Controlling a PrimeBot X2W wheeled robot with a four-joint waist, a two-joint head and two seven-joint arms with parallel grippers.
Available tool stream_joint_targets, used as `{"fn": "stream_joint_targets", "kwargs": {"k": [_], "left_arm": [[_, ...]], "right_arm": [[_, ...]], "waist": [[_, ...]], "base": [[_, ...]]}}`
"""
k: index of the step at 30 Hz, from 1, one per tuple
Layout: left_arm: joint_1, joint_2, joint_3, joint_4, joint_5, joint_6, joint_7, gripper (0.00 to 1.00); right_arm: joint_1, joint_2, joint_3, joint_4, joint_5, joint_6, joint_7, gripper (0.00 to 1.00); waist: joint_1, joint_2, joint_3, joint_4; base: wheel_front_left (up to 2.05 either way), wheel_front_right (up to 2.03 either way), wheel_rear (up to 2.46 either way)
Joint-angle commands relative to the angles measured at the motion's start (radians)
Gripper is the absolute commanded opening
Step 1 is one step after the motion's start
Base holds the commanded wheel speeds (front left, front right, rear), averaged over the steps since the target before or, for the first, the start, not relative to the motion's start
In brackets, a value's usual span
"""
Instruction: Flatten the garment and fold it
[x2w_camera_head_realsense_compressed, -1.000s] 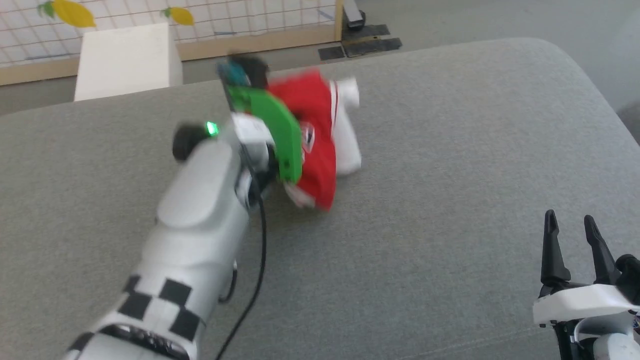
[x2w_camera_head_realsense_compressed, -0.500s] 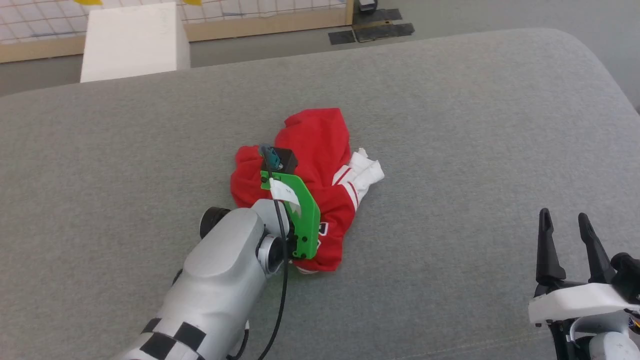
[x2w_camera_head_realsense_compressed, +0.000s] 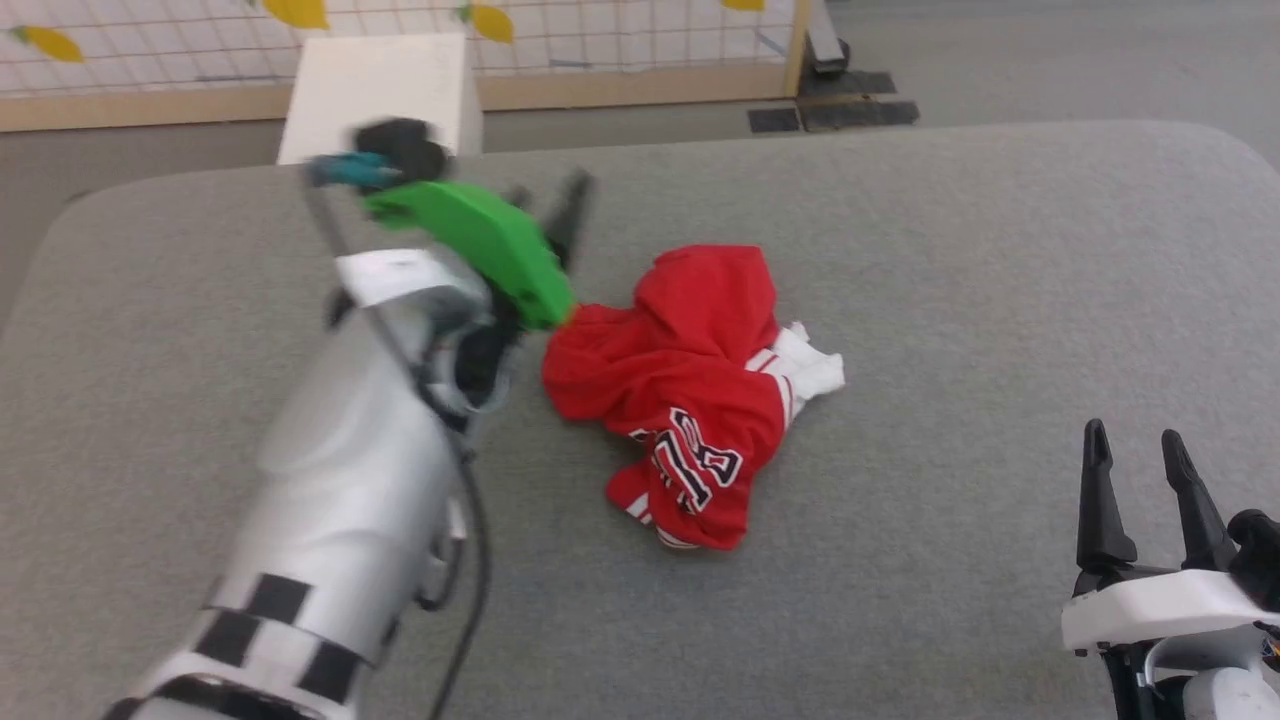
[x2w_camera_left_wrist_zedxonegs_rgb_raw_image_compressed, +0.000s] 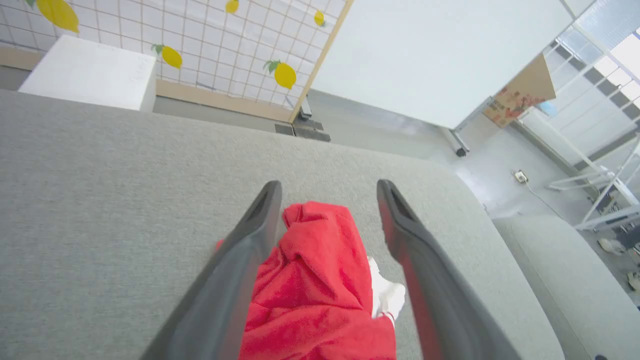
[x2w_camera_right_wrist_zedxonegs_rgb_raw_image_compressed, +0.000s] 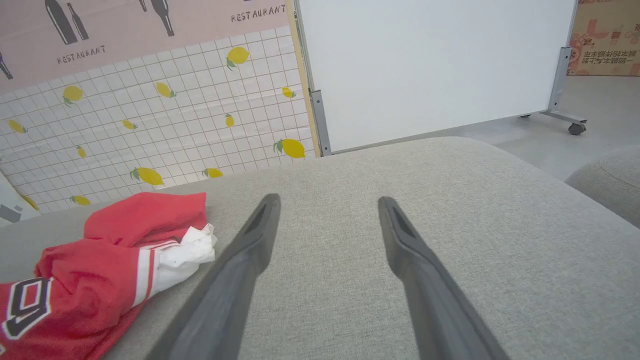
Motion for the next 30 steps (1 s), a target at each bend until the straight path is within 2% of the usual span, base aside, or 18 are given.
{"fn": "stream_joint_targets", "kwargs": {"k": [1,8,12,16,20,26,30], "left_arm": [[-0.002,0.034,0.016,-0.013,0.019,0.011,-0.054,1.0],[0.075,0.158,0.072,-0.104,0.111,0.041,-0.315,1.0],[0.157,0.225,0.068,-0.17,0.176,0.059,-0.397,1.0],[0.26,0.282,0.056,-0.248,0.232,0.08,-0.423,1.0],[0.358,0.312,0.059,-0.319,0.253,0.104,-0.433,1.0],[0.492,0.338,0.054,-0.389,0.258,0.138,-0.43,1.0],[0.557,0.335,0.05,-0.421,0.239,0.142,-0.424,1.0]], "right_arm": [[0.011,0.001,-0.001,-0.004,0.004,-0.002,-0.005,1.0],[0.022,0.001,-0.007,-0.011,-0.003,-0.002,-0.005,1.0],[0.03,0.001,-0.008,-0.015,-0.011,-0.002,-0.005,1.0],[0.033,0.001,-0.003,-0.021,-0.022,-0.002,-0.005,1.0],[0.038,0.001,0.006,-0.025,-0.031,-0.002,-0.005,1.0],[0.038,0.001,0.024,-0.022,-0.036,-0.002,-0.005,1.0],[0.034,0.001,0.034,-0.019,-0.036,-0.002,-0.005,1.0]], "waist": [[0.0,0.0,-0.021,0.03],[0.0,0.0,-0.048,0.074],[0.0,0.0,-0.061,0.096],[0.0,0.0,-0.069,0.111],[0.0,0.0,-0.075,0.123],[0.0,0.0,-0.073,0.126],[0.0,0.0,-0.067,0.123]], "base": [[0.0,0.0,0.0],[0.0,0.0,0.0],[0.0,0.0,0.0],[0.0,0.0,0.0],[0.0,0.0,0.0],[0.0,0.0,0.0],[0.0,0.0,0.0]]}}
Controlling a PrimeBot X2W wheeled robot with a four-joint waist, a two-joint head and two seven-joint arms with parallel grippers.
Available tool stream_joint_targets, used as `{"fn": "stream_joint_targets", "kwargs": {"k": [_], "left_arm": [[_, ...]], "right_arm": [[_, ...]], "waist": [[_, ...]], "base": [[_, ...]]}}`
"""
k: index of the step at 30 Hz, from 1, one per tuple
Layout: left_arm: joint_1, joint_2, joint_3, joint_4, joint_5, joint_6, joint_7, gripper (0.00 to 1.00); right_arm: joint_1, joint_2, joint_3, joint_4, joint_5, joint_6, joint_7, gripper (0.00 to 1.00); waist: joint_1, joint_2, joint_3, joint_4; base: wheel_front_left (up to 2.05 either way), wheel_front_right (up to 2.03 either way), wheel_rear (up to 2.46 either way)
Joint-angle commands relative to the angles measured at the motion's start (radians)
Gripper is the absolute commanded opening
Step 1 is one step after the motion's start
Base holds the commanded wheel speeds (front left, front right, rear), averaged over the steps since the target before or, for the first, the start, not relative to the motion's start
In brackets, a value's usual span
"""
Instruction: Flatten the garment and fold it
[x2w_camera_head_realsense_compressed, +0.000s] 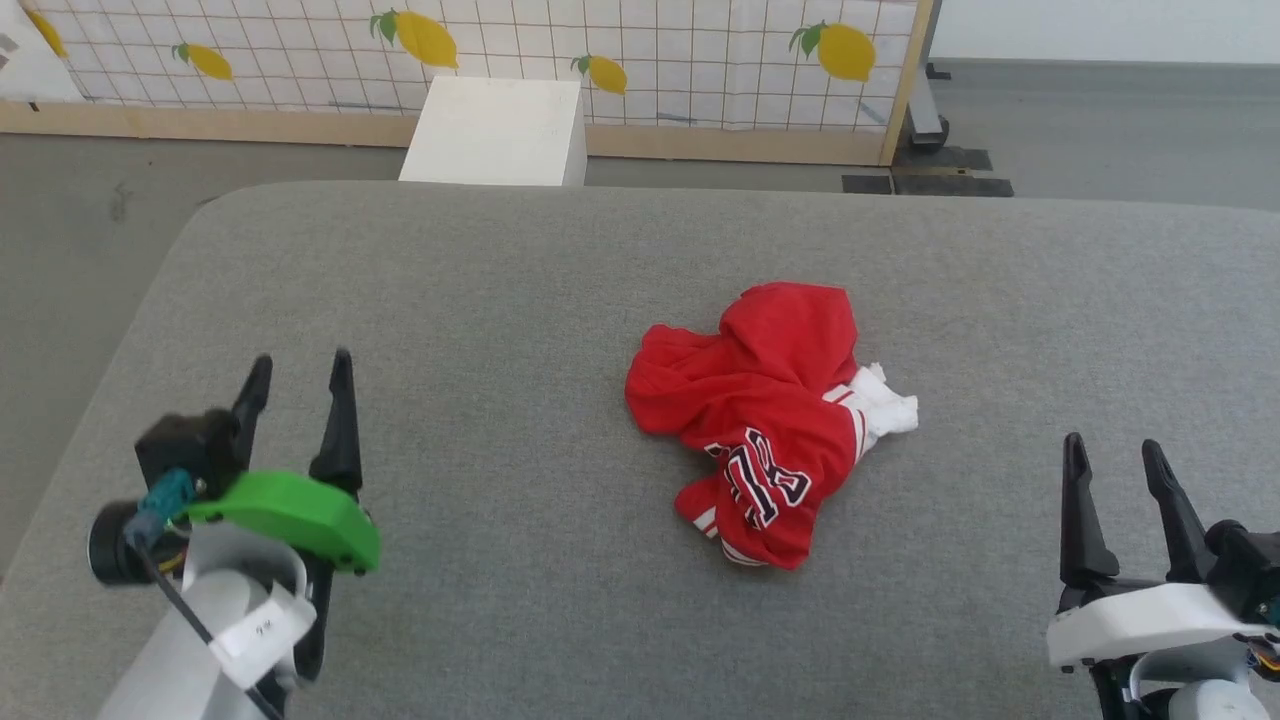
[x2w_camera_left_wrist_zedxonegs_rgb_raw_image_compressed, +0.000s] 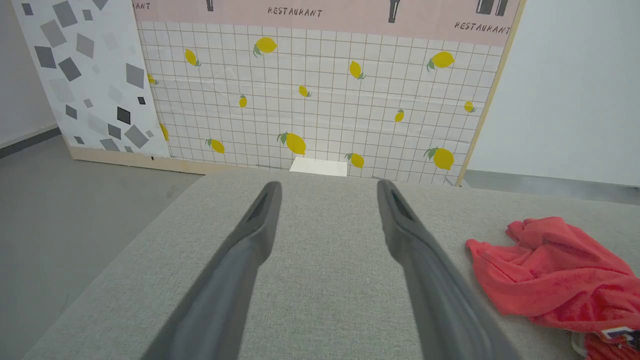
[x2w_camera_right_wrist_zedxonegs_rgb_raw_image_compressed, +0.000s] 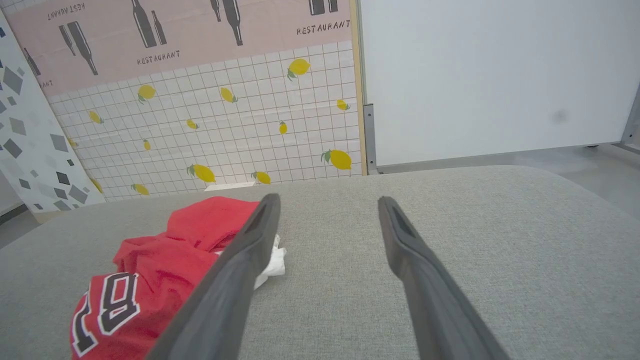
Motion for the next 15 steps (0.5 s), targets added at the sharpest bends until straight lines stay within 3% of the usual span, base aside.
{"fn": "stream_joint_targets", "kwargs": {"k": [1,15], "left_arm": [[0.026,-0.001,0.0,-0.01,-0.018,-0.002,-0.001,1.0],[0.15,-0.057,0.012,-0.053,-0.058,-0.024,-0.019,1.0]], "right_arm": [[0.006,0.001,0.004,0.0,-0.007,-0.002,-0.005,1.0],[0.021,0.001,0.024,0.015,0.011,-0.002,-0.005,1.0]], "waist": [[0.0,0.0,0.003,-0.002],[0.0,0.0,0.006,-0.012]], "base": [[0.0,0.0,0.0],[0.0,0.0,0.0]]}}
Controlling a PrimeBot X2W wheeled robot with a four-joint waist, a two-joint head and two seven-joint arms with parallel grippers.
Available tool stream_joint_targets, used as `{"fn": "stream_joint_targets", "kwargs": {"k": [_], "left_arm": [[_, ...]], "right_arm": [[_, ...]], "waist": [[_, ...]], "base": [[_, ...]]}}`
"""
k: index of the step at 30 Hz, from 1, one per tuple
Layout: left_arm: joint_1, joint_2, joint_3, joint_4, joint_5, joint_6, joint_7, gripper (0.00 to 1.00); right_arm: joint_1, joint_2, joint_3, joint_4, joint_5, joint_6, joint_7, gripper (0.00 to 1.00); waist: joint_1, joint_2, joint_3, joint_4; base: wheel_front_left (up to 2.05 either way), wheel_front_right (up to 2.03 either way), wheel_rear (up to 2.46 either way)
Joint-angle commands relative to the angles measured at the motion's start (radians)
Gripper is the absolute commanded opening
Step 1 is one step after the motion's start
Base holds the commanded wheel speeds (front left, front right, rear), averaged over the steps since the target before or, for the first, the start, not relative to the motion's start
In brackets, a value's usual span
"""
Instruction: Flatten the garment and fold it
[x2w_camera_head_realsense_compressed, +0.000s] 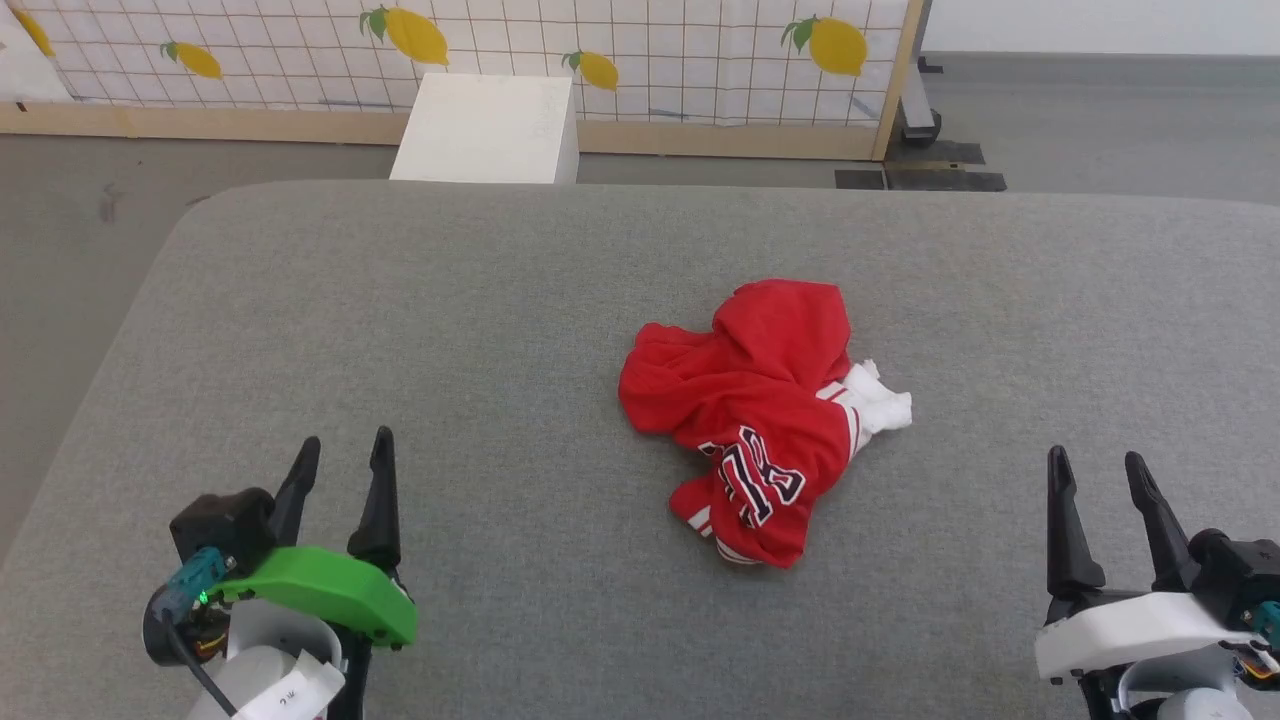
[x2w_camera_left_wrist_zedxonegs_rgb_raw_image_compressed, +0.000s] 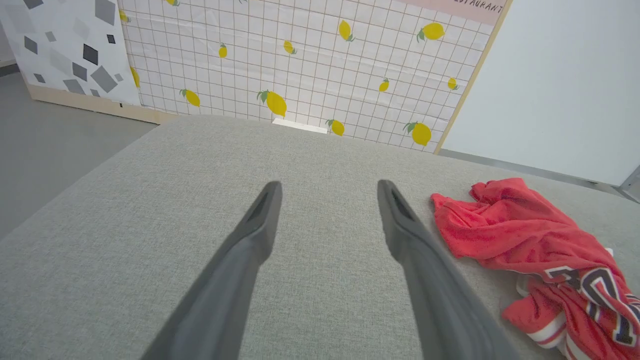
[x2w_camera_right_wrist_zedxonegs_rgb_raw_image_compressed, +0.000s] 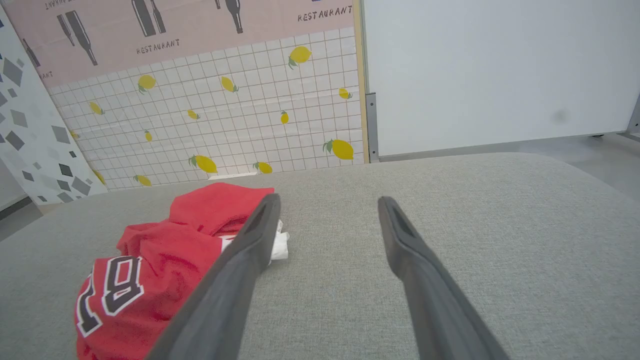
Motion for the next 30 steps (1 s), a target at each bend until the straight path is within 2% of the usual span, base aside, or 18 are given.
{"fn": "stream_joint_targets", "kwargs": {"k": [1,19,25,30], "left_arm": [[0.02,-0.008,0.008,-0.004,-0.003,-0.003,-0.008,1.0],[0.04,-0.04,0.03,-0.007,0.059,-0.014,-0.012,1.0],[0.01,-0.037,0.022,-0.018,0.104,-0.01,-0.012,1.0],[-0.028,-0.041,0.008,-0.029,0.137,-0.004,-0.012,1.0]], "right_arm": [[0.011,0.0,0.003,0.002,0.006,-0.002,-0.005,1.0],[-0.018,0.0,0.014,0.019,-0.011,-0.002,0.008,1.0],[-0.129,-0.013,0.046,0.03,-0.029,-0.002,0.139,1.0],[-0.282,-0.081,0.103,0.059,-0.011,-0.002,0.303,1.0]], "waist": [[0.0,0.0,-0.001,0.0],[0.0,0.0,0.014,0.006],[0.0,0.0,0.061,0.02],[0.0,0.0,0.122,0.044]], "base": [[0.0,0.0,0.0],[0.0,0.0,0.0],[0.0,0.0,0.0],[0.0,0.0,0.0]]}}
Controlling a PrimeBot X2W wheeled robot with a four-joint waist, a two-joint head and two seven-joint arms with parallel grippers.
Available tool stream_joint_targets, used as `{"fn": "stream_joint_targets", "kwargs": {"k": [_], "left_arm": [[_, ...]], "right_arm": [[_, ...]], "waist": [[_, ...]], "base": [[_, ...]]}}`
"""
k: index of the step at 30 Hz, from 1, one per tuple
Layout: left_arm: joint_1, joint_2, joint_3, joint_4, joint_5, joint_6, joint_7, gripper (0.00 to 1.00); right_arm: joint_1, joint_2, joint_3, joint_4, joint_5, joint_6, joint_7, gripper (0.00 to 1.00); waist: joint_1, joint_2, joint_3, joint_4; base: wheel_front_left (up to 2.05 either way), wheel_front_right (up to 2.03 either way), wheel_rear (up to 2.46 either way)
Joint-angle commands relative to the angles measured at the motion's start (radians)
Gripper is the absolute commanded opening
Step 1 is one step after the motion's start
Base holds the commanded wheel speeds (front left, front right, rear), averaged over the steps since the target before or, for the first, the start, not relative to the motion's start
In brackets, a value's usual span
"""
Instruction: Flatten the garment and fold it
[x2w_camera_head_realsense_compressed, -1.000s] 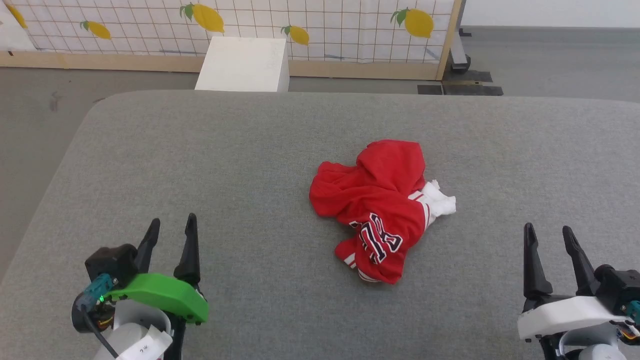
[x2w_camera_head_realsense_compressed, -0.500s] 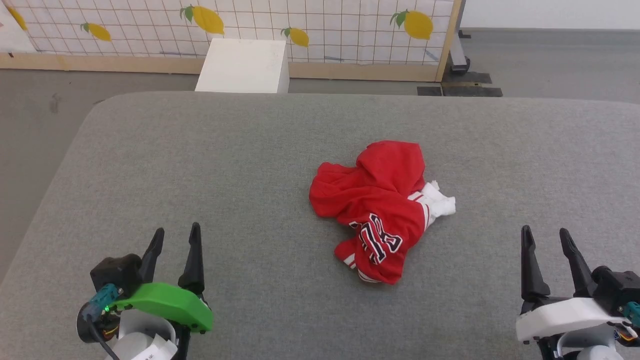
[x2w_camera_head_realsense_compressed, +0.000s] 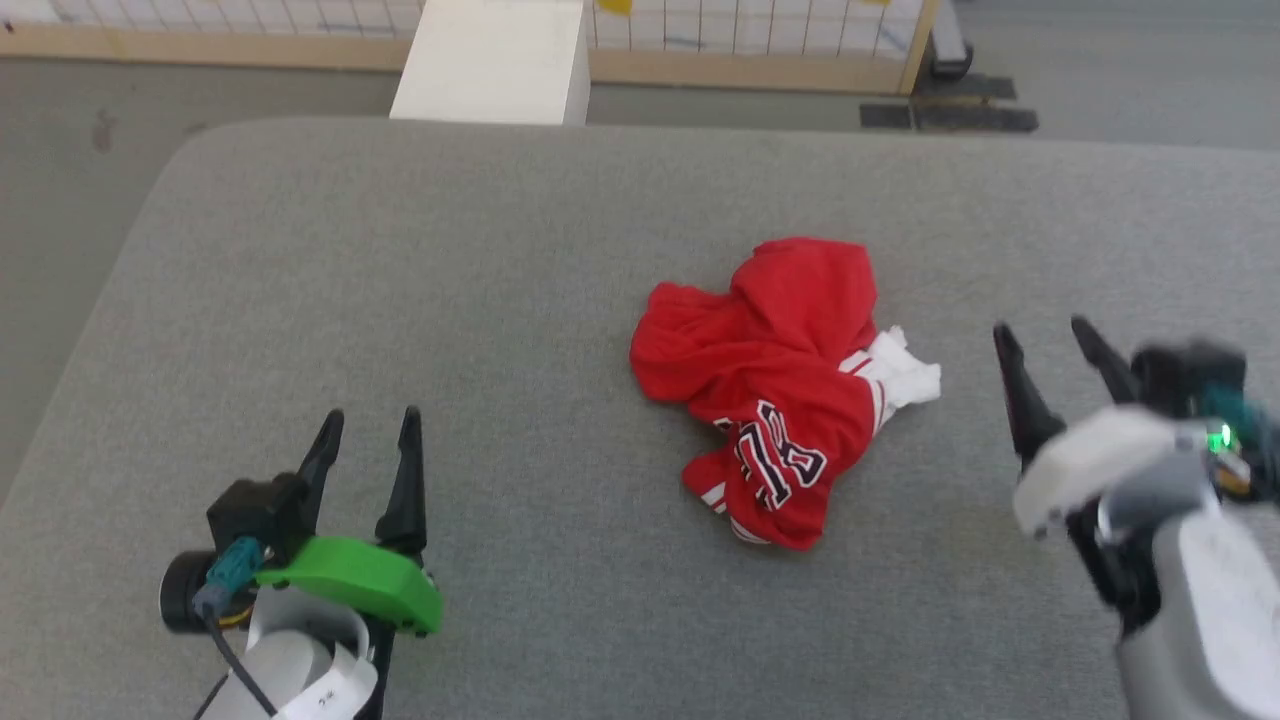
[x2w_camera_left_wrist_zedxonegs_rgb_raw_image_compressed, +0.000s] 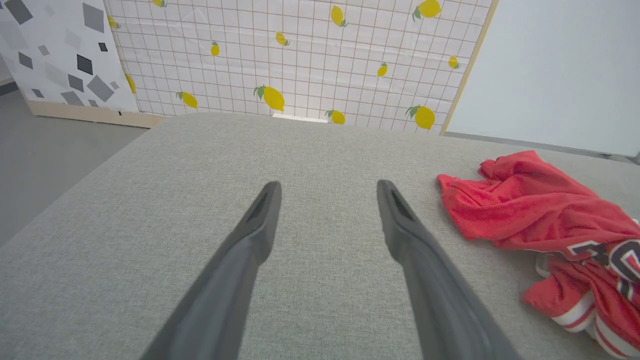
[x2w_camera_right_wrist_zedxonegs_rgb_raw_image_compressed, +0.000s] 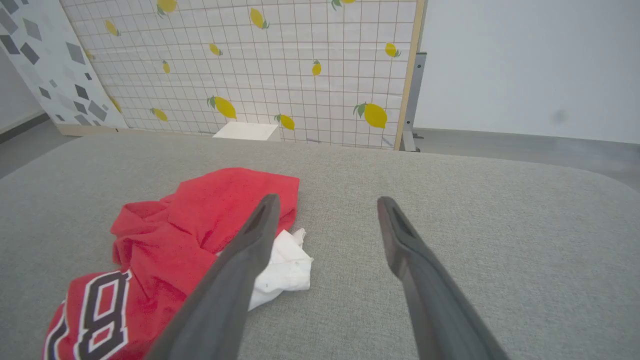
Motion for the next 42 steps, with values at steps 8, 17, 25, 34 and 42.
{"fn": "stream_joint_targets", "kwargs": {"k": [8,17,25,34,42], "left_arm": [[-0.075,-0.031,-0.007,-0.016,0.035,0.001,-0.005,1.0],[-0.108,-0.067,-0.001,-0.017,0.057,-0.012,-0.005,1.0],[-0.108,-0.09,0.017,-0.012,0.07,-0.025,-0.005,1.0],[-0.095,-0.099,0.041,0.01,0.075,-0.041,-0.005,1.0],[-0.071,-0.102,0.046,0.033,0.068,-0.057,-0.005,1.0]], "right_arm": [[-0.247,-0.127,0.162,0.11,0.042,-0.002,0.406,1.0],[-0.368,-0.21,0.33,0.174,0.087,-0.002,0.718,1.0],[-0.349,-0.247,0.447,0.18,0.171,-0.002,0.829,0.89],[-0.363,-0.259,0.346,0.148,0.207,-0.002,0.669,0.0],[-0.229,-0.226,0.049,0.113,0.175,-0.002,0.562,0.0]], "waist": [[0.0,0.0,0.139,0.071],[0.0,0.0,0.209,0.124],[0.0,0.0,0.223,0.134],[0.0,0.0,0.168,0.092],[0.0,0.0,0.08,0.056]], "base": [[0.0,0.0,0.0],[0.0,0.0,0.0],[0.0,0.0,0.0],[0.0,0.0,0.0],[0.0,0.0,0.0]]}}
